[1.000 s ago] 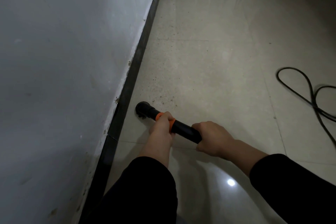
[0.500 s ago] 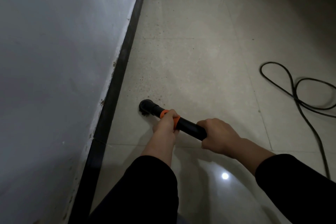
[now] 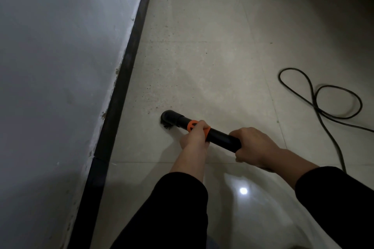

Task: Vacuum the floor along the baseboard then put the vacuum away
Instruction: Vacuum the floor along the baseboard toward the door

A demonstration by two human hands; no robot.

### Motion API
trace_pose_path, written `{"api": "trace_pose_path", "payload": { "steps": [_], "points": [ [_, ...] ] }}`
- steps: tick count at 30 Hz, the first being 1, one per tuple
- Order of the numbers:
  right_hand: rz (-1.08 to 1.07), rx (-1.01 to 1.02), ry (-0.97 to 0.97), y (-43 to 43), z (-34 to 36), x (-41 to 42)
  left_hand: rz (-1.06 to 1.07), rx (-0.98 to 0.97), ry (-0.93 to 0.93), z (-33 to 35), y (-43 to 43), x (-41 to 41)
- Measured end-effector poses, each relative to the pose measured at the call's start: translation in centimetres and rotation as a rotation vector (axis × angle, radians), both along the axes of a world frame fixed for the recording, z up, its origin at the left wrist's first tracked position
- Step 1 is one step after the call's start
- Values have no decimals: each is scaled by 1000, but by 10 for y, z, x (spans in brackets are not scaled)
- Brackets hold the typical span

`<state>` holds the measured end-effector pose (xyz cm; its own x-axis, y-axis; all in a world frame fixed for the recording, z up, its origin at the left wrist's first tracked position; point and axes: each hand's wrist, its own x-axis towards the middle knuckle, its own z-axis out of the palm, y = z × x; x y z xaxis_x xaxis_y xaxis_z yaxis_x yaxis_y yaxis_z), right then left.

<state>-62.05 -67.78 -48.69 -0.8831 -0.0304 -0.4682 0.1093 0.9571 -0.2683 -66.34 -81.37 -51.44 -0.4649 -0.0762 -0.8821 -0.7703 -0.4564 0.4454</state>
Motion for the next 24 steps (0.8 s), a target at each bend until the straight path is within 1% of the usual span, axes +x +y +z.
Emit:
{"api": "trace_pose_path", "payload": {
  "steps": [4,12,18,24],
  "points": [
    [-17,9,9,2,1,1,-7,-20,4,0,4,0],
    [-29,19,50,4,-7,-3,-17,1,34,-2,5,-6],
    [-52,-2,100,-2,-17,-15,-45,-48,77,-9,4,-22],
    [-73,-8,127,-4,-23,-21,-33,-45,135,-16,8,-30]
  ]
}}
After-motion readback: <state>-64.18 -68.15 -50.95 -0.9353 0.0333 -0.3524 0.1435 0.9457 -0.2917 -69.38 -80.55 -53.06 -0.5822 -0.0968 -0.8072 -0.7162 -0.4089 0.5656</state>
